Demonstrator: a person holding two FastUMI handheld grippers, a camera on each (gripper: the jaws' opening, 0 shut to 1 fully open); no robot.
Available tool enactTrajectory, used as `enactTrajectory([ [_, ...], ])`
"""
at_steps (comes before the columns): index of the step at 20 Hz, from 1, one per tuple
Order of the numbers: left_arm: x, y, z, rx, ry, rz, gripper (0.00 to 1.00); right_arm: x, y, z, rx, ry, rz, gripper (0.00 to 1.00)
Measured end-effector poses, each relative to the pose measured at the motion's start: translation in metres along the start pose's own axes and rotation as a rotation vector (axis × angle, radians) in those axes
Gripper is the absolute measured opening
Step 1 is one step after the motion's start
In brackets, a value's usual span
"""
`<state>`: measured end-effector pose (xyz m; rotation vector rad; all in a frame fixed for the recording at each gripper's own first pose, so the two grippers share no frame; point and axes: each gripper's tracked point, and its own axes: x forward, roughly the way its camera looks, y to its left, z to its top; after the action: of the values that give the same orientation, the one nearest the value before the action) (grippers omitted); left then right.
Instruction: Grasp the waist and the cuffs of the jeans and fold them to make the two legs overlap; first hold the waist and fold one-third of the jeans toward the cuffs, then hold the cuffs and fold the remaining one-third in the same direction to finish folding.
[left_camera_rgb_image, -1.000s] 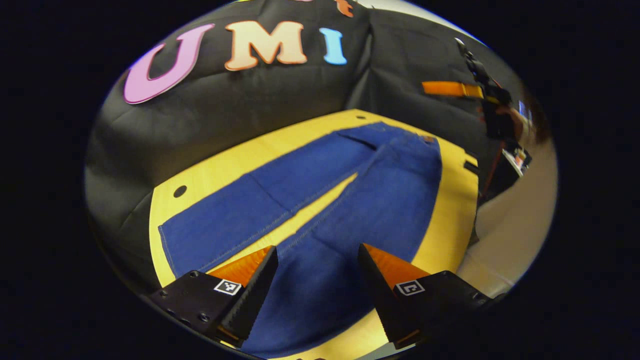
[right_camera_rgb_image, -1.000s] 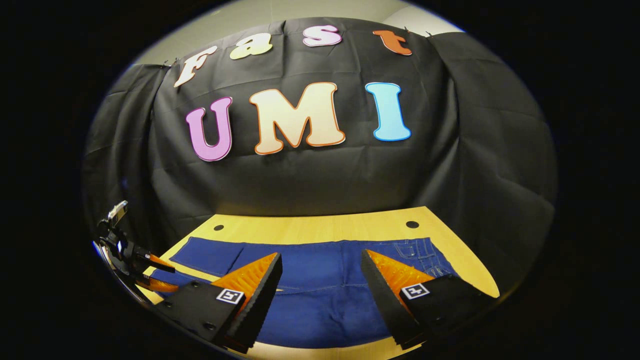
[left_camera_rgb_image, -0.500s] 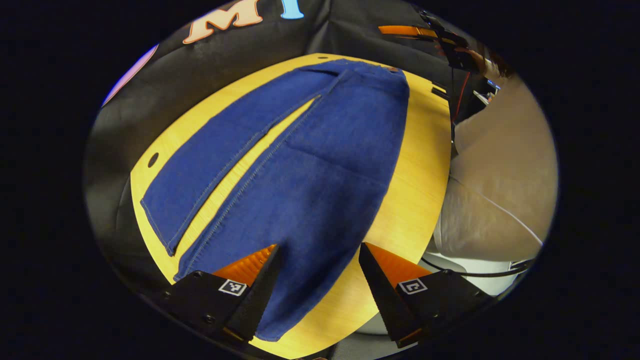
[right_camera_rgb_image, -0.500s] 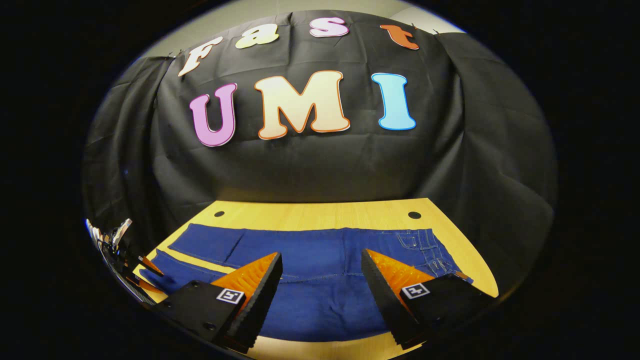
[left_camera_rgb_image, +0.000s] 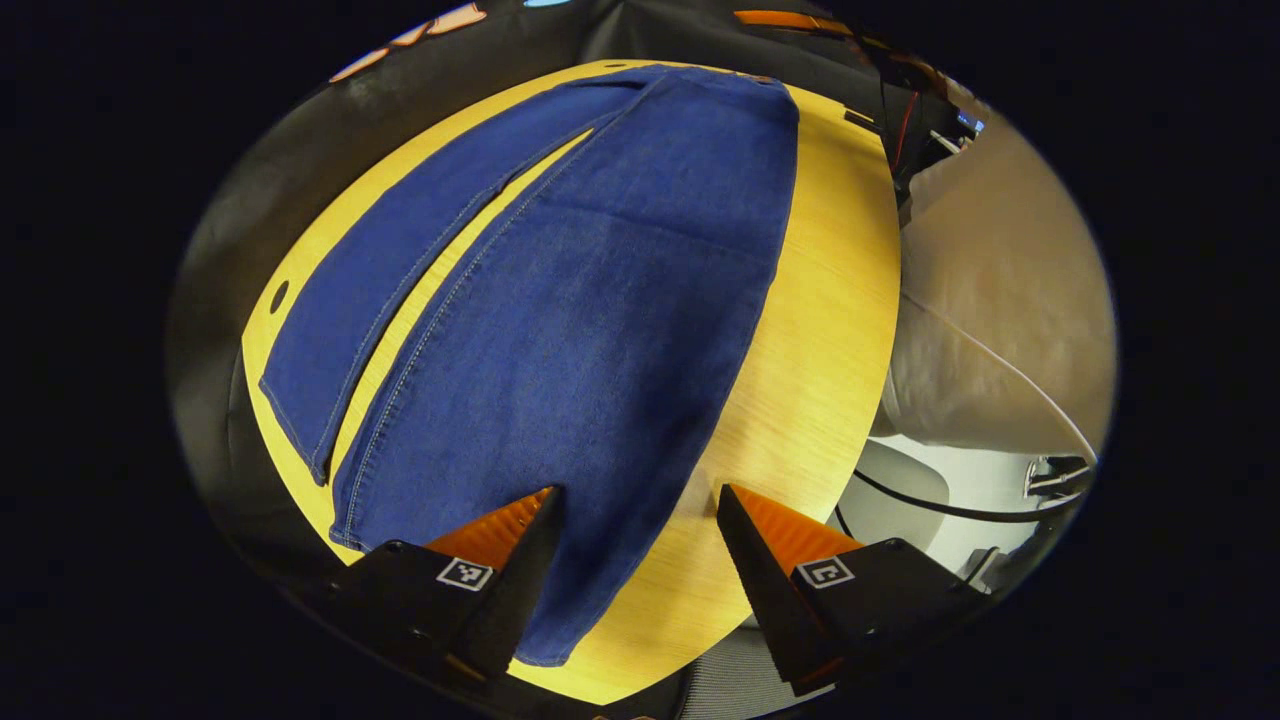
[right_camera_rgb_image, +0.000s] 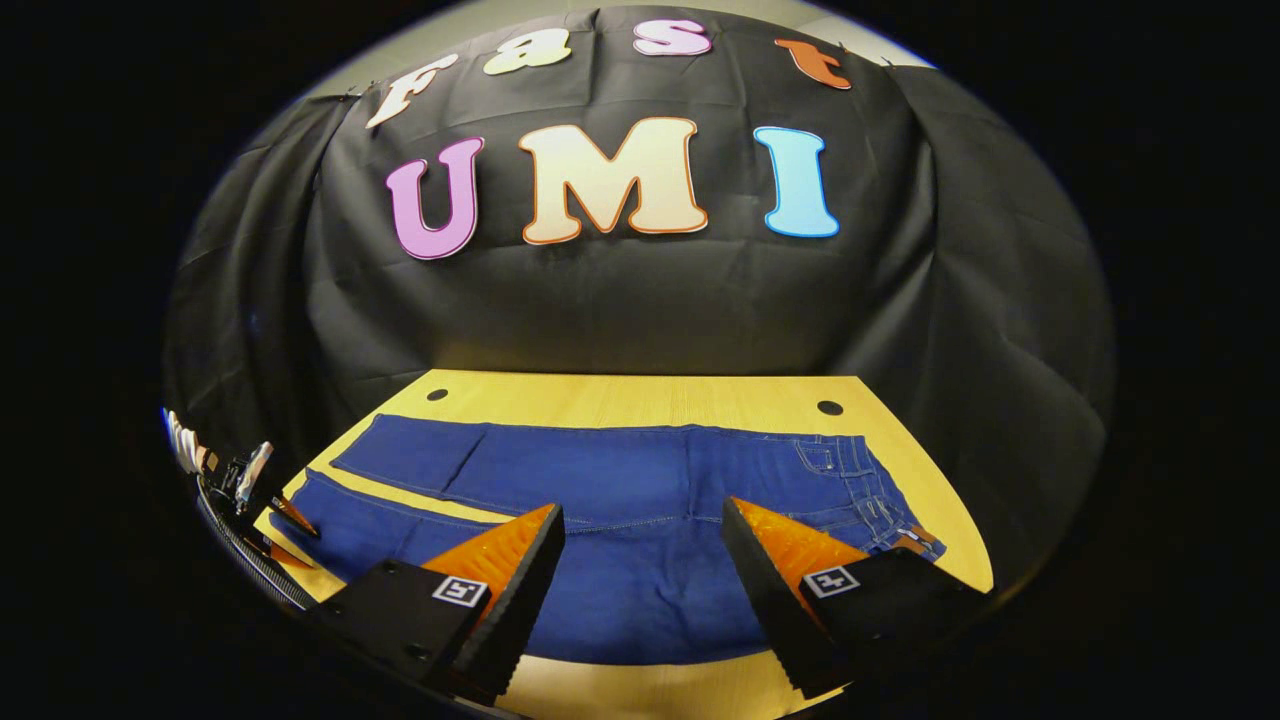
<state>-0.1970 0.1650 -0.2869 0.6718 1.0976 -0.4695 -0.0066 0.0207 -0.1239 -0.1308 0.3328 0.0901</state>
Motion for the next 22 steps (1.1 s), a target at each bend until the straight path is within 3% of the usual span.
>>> enactTrajectory([
  [3, -0.001, 0.003, 0.002, -0.009, 0.013, -0.005, 0.94, -0.002, -0.003, -0.005, -0.003, 0.008, -0.005, 0.98],
  [6, -0.001, 0.004, 0.002, 0.003, 0.027, -0.009, 0.99, -0.003, -0.003, -0.009, 0.010, 0.014, -0.002, 0.94],
  [7, -0.001, 0.002, 0.003, 0.009, 0.035, -0.011, 0.94, -0.003, -0.003, -0.011, 0.015, 0.016, 0.000, 0.94],
  [11, 0.000, 0.001, 0.003, 0.020, 0.056, -0.007, 0.89, -0.002, -0.003, -0.020, 0.025, 0.041, 0.013, 0.94],
  [13, -0.001, 0.006, 0.001, 0.026, 0.073, -0.008, 0.78, -0.002, -0.006, -0.022, 0.026, 0.044, 0.020, 0.94],
  [14, -0.001, 0.008, 0.000, 0.025, 0.084, -0.006, 0.67, -0.001, -0.007, -0.023, 0.027, 0.045, 0.022, 0.98],
  [15, -0.001, 0.008, 0.003, 0.024, 0.096, -0.003, 0.63, -0.002, -0.010, -0.025, 0.030, 0.050, 0.023, 0.94],
  [19, 0.001, 0.018, 0.006, 0.013, 0.108, 0.025, 0.33, -0.004, -0.020, -0.036, 0.041, 0.076, 0.032, 0.98],
  [20, 0.001, 0.021, 0.007, 0.016, 0.111, 0.037, 0.16, -0.004, -0.022, -0.038, 0.037, 0.084, 0.037, 0.98],
  [21, 0.002, 0.019, 0.007, 0.008, 0.112, 0.037, 0.07, -0.005, -0.024, -0.042, 0.028, 0.092, 0.043, 0.94],
  [22, 0.002, 0.018, 0.009, 0.005, 0.118, 0.036, 0.00, -0.004, -0.028, -0.046, 0.016, 0.103, 0.051, 0.99],
])
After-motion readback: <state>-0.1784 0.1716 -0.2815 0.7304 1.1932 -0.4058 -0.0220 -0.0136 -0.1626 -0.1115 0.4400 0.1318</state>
